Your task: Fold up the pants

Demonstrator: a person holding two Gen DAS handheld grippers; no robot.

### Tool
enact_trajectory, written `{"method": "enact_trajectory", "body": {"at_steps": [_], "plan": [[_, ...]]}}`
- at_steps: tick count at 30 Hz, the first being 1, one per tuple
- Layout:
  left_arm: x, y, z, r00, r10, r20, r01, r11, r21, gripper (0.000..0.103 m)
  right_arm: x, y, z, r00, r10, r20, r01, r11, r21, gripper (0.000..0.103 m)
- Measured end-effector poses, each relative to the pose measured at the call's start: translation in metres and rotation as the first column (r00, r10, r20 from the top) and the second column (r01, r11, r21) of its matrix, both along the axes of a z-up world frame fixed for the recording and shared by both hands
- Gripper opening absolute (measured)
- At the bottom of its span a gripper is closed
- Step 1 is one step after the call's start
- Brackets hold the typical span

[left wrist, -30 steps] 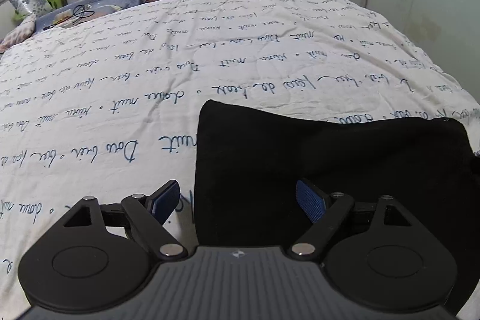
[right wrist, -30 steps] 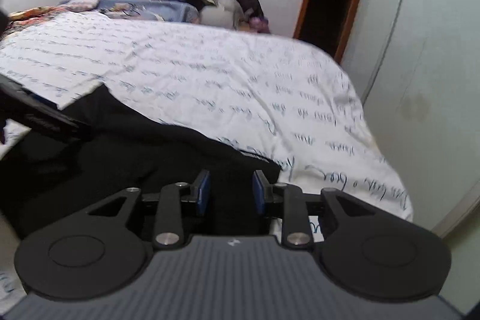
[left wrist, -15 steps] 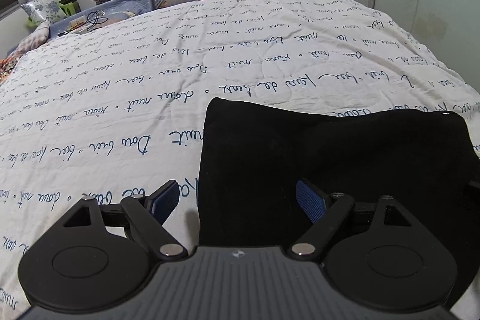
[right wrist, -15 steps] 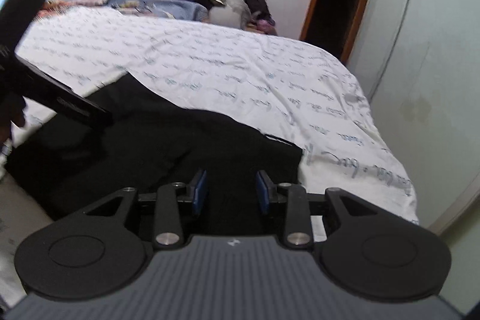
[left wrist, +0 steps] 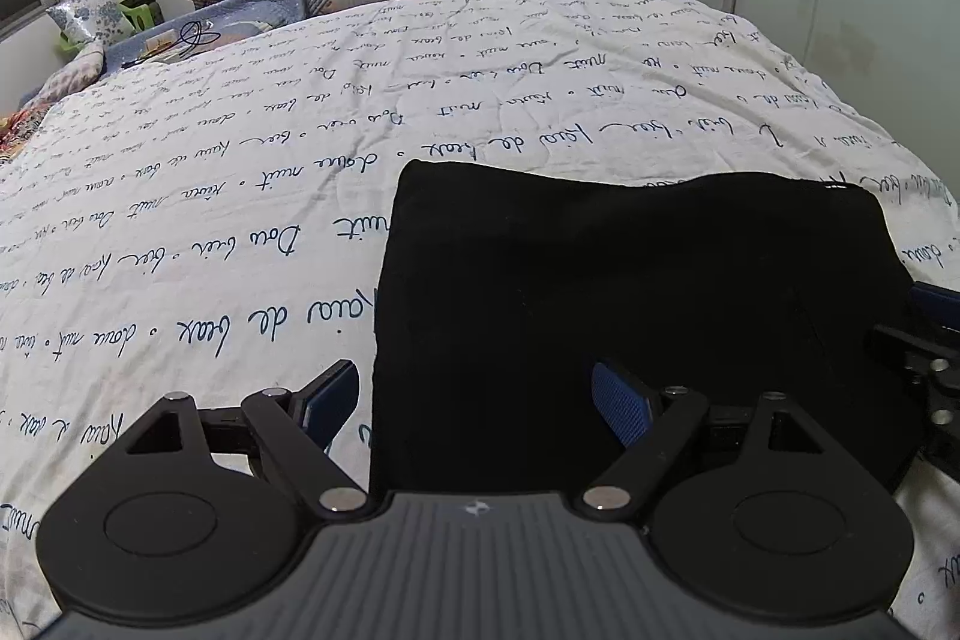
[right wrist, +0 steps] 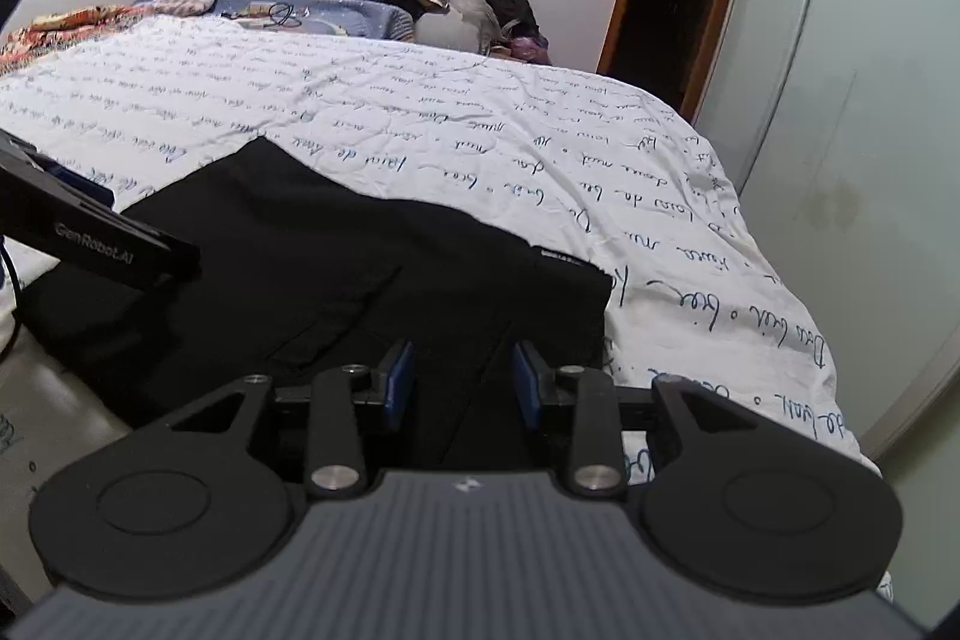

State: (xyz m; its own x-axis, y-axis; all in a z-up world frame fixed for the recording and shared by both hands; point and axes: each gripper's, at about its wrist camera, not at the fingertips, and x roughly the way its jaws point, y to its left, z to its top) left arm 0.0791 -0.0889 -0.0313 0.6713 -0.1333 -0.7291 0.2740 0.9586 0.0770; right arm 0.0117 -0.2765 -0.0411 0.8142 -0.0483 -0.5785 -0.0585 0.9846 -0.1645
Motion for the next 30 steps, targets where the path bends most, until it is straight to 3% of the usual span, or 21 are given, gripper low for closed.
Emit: {"method": "enact_trajectory", "body": {"at_steps": [6,12,17,24,28,30], "plan": [[-0.004,-0.002,-0.002,1.000,0.010,-0.004,-0.010,1.000,0.011,0.085,-0.002,-0.005,-0.005,0.999,-0.050,-0.004,0.050,0.999,-0.011,0.036],[-0.007,-0.002,-0.005,1.000,0.019,0.002,-0.019,1.000,0.010,0.086,-0.008,0.006,0.003,0.999,-0.013,0.031,0.012,0.998,0.055,0.037],[-0.010,0.002,-0.005,1.000,0.003,0.013,-0.003,1.000,0.018,0.087,-0.004,0.014,-0.011,1.000,-0.024,-0.006,0.024,1.000,-0.006,0.043],[-0.018,0.040,0.005,0.999,0.038,0.021,-0.038,0.999,-0.026,0.087,-0.030,0.002,0.007,0.997,-0.037,0.064,0.032,0.996,0.083,0.055],[-0.008,0.064,0.005,0.999,0.047,0.024,-0.045,0.997,-0.067,0.087,-0.031,-0.025,0.004,0.994,-0.085,0.061,0.070,0.973,0.220,0.067],[0.004,0.074,0.005,0.998,0.058,0.017,-0.057,0.996,-0.068,0.087,-0.026,-0.041,-0.001,0.993,-0.114,0.038,0.099,0.953,0.288,0.068]]}}
